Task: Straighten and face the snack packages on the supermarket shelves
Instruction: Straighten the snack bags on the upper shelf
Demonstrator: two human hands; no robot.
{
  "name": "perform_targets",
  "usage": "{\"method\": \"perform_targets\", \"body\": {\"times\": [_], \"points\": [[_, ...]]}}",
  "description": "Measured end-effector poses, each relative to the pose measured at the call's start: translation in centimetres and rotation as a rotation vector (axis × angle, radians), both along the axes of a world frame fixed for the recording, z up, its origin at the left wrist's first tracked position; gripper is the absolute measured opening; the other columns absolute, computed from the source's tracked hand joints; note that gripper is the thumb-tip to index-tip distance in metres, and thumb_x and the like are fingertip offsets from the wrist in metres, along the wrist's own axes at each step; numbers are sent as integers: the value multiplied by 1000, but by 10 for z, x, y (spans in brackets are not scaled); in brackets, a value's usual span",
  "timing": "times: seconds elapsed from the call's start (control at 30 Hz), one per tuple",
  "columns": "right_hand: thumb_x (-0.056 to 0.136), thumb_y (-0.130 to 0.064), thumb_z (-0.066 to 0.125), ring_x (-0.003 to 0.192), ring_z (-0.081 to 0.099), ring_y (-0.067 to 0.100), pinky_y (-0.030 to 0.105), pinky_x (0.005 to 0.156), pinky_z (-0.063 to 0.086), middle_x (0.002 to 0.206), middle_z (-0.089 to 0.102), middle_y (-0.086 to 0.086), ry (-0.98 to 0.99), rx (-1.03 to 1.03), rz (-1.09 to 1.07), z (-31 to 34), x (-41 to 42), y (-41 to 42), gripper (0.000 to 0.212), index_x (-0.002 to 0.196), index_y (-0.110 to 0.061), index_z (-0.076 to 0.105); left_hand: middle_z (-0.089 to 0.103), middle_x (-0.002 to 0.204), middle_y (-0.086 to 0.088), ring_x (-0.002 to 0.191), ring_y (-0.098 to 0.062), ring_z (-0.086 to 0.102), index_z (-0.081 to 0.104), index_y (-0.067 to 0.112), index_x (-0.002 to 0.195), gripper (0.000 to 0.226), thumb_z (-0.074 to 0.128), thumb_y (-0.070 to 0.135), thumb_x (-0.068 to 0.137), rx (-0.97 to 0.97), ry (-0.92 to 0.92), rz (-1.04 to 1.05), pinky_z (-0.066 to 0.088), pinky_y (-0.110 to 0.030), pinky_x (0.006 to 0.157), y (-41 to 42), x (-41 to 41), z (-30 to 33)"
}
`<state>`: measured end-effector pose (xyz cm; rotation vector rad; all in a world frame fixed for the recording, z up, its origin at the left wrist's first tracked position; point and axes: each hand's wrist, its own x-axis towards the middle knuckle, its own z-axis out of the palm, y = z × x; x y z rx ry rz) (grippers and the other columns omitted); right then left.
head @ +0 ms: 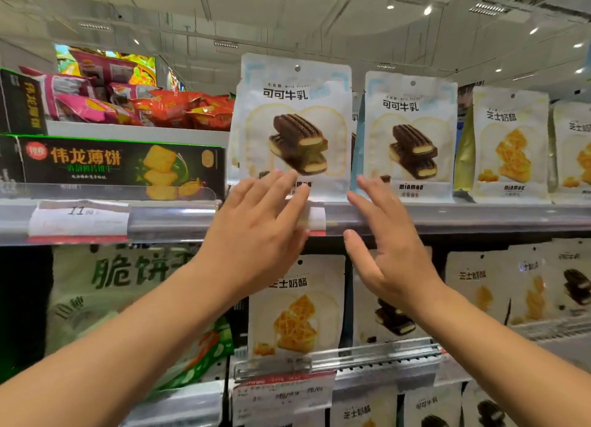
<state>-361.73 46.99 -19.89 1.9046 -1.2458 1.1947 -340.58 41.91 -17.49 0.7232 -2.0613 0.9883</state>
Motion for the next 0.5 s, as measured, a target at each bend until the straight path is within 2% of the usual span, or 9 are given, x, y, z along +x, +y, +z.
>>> {"method": "perform_targets", "body": {"times": [0.1, 0.23, 0.5], "points": [[92, -24, 54, 146, 21, 26, 52, 116, 22, 154, 31, 11, 53, 10, -79, -12, -7, -2, 52, 140, -7, 47, 56, 132, -24, 120, -40, 54, 57, -1, 129, 50, 50, 35, 95, -36, -3, -2, 41, -50, 100, -4, 1, -5], [90, -23, 54, 143, 28, 33, 58, 112, 25, 152, 34, 16, 118, -61, -120, -24, -13, -6, 54, 141, -8, 44, 55, 129, -24, 117, -40, 52, 55, -1, 131, 52, 43, 38, 98, -46, 35, -10, 37, -50, 101, -7, -2, -9], [75, -3, 61, 141, 32, 33, 49, 117, 21, 149, 39, 16, 146, -116, -90, -28, -21, -7, 66, 140, -4, 48, 58, 123, -22, 110, -40, 54, 57, -1, 127, 52, 49, 35, 91, 20, 104, 23, 38, -48, 99, 2, -12, -9]]}}
